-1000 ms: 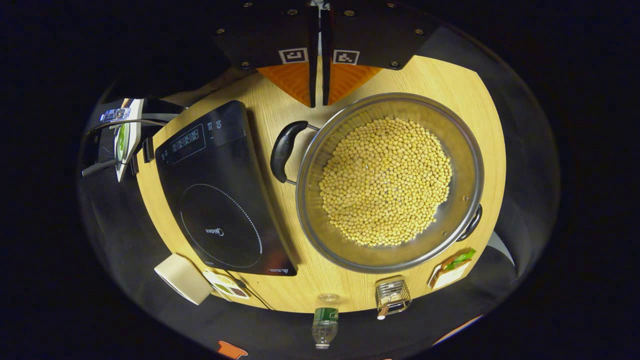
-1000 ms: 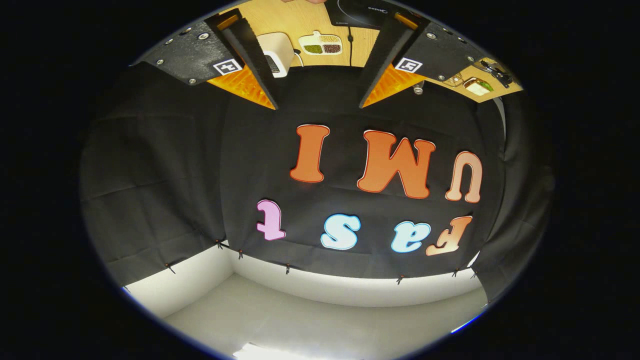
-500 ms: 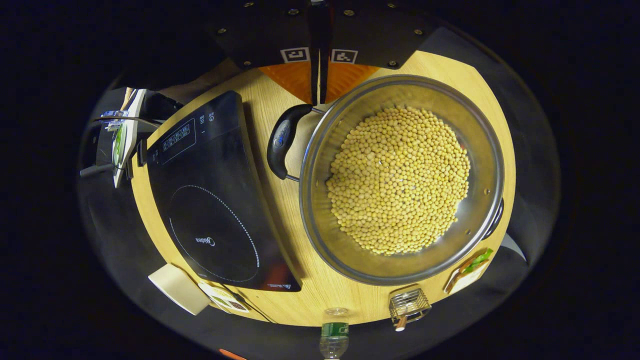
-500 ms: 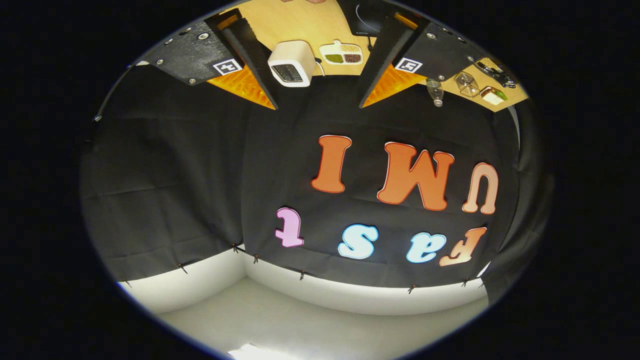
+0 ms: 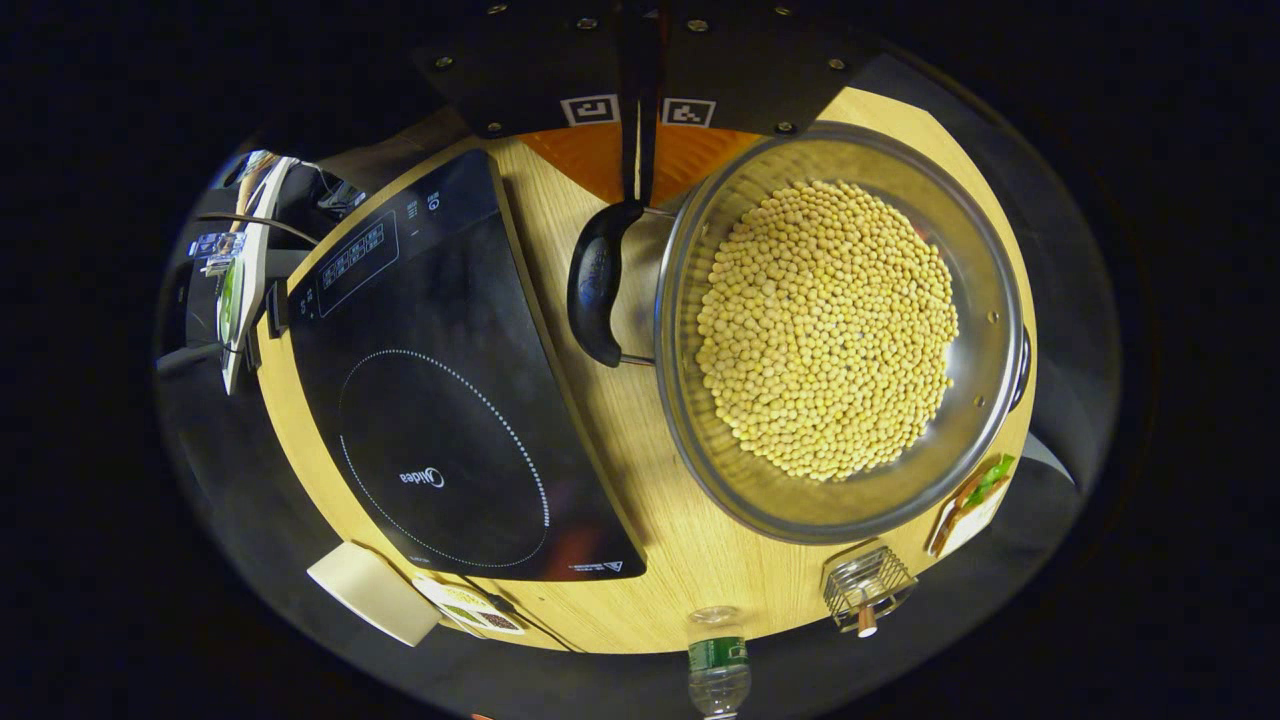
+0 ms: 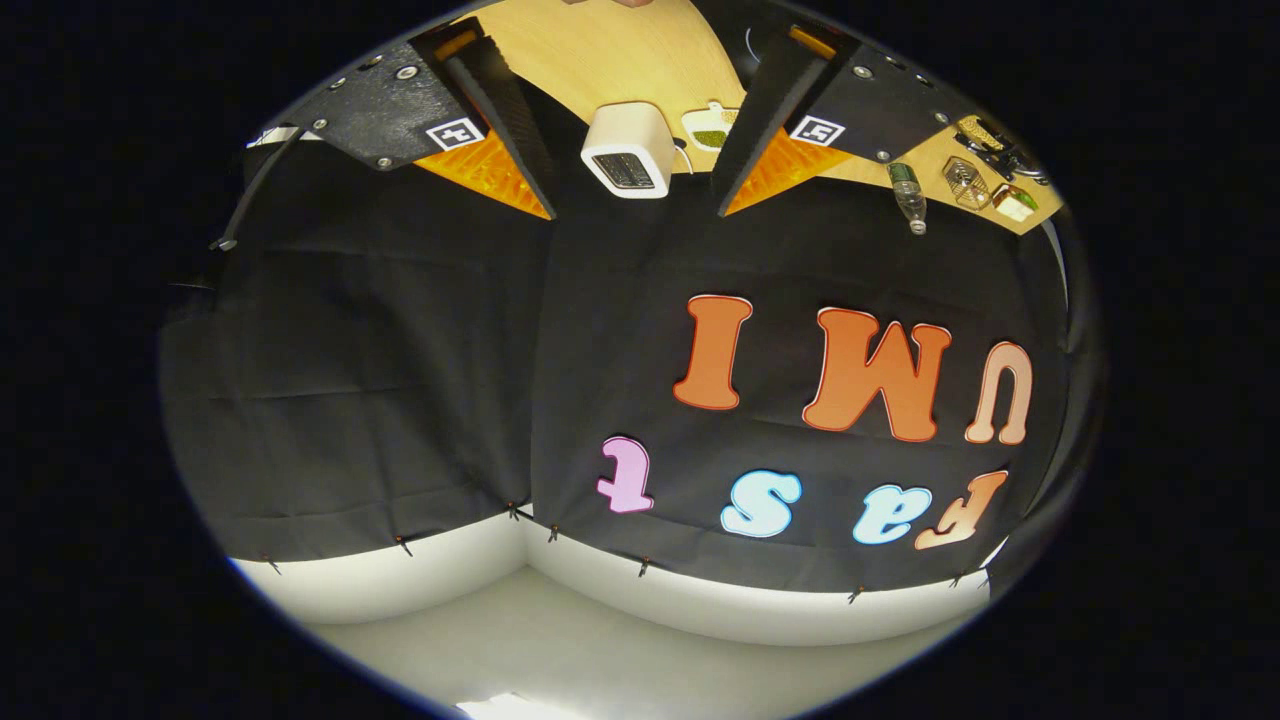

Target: First push the handle of the pot to place it horizontally, then grasp the pot with both hands and set it on the induction cooktop.

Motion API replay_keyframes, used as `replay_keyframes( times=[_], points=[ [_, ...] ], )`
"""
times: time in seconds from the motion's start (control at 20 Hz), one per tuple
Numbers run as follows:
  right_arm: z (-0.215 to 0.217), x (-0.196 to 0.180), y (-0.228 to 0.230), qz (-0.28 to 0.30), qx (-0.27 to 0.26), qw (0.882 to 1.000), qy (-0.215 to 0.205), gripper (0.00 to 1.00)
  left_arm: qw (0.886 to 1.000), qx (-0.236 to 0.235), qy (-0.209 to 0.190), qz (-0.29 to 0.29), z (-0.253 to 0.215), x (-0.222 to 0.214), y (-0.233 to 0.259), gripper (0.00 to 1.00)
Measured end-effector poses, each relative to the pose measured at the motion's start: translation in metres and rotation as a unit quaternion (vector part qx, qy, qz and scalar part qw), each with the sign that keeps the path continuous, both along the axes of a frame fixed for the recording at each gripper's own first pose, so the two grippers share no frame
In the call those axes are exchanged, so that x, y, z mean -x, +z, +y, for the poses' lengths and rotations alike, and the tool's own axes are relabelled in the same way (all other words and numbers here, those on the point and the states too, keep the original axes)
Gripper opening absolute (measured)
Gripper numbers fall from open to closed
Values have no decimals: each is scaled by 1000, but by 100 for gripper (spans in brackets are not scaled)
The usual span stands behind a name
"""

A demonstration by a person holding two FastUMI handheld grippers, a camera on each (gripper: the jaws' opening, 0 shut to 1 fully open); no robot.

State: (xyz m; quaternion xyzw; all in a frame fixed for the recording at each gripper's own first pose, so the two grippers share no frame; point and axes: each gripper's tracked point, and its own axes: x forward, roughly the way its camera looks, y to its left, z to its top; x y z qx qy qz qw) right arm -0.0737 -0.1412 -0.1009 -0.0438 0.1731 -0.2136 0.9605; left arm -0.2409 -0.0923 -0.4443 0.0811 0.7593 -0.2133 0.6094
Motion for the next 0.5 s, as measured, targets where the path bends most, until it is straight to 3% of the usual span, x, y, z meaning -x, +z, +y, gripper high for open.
replay_keyframes(
  times=[0.5],
  points=[
    [-30, 11, -13, 10, -10, 1000, 1, 95, 999, -27, 38, -27, -20, -28, -11, 1]
  ],
)
